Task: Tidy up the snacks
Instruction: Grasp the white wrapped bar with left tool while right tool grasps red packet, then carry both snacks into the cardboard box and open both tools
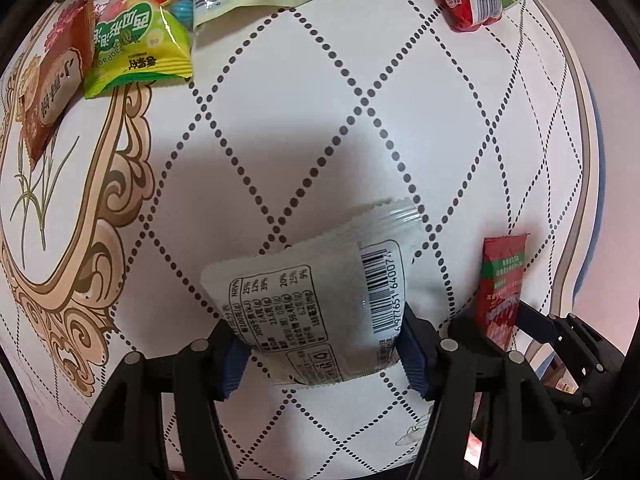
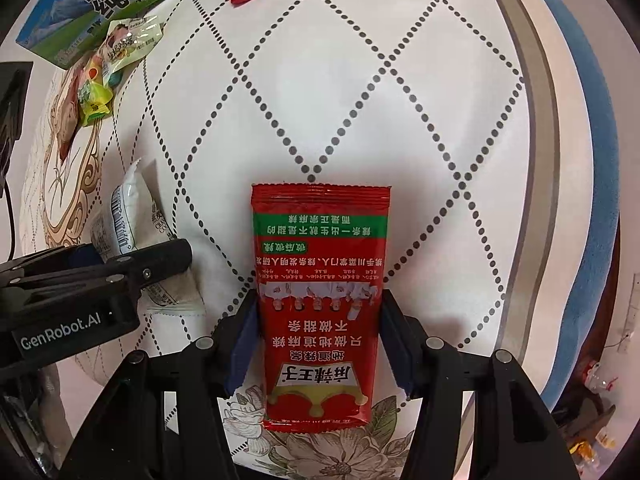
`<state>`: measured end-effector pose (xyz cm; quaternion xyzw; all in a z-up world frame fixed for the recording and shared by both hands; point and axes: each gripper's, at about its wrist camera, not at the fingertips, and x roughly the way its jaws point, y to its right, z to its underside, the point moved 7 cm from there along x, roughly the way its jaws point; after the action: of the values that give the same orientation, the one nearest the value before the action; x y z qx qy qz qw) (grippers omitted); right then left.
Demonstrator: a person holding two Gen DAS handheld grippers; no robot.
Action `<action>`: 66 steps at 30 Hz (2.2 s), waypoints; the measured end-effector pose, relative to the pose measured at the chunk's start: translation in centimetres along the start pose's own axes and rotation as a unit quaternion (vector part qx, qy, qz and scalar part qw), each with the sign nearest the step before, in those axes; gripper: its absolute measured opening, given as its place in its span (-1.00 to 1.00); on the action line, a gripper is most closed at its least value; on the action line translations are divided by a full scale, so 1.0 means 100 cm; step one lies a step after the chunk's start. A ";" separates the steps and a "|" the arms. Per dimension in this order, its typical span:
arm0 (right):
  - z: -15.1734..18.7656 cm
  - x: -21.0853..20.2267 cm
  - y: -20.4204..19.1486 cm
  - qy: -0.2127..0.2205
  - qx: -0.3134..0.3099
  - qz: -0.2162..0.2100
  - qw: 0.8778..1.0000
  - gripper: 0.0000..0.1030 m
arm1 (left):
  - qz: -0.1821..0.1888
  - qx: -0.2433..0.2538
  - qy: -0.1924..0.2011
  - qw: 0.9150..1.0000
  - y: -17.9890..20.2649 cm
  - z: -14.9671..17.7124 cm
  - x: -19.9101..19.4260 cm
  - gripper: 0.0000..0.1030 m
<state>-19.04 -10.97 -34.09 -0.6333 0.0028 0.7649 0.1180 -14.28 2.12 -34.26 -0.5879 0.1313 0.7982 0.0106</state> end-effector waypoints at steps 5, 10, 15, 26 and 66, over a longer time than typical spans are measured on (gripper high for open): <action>-0.002 0.012 -0.001 -0.010 -0.006 0.001 1.000 0.22 | -0.003 -0.004 0.002 1.000 0.001 0.001 0.001 0.19; 0.000 0.002 -0.005 0.004 -0.018 0.005 1.000 0.08 | -0.001 0.008 0.018 1.000 0.005 0.007 -0.017 0.09; 0.000 -0.021 -0.021 0.026 -0.022 -0.024 0.999 0.00 | 0.004 0.020 0.041 0.999 0.004 0.007 -0.051 0.09; -0.095 -0.146 -0.082 0.137 -0.055 -0.133 0.980 0.00 | 0.006 0.030 0.158 0.987 -0.026 -0.075 -0.195 0.09; -0.308 -0.145 -0.152 0.106 -0.048 -0.079 0.990 0.84 | -0.050 0.005 0.092 0.994 -0.113 -0.250 -0.212 0.42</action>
<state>16.03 -3.50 -23.95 -0.7139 -0.0712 0.6811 0.1463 17.63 10.37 -23.36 -0.6646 0.1059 0.7385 0.0410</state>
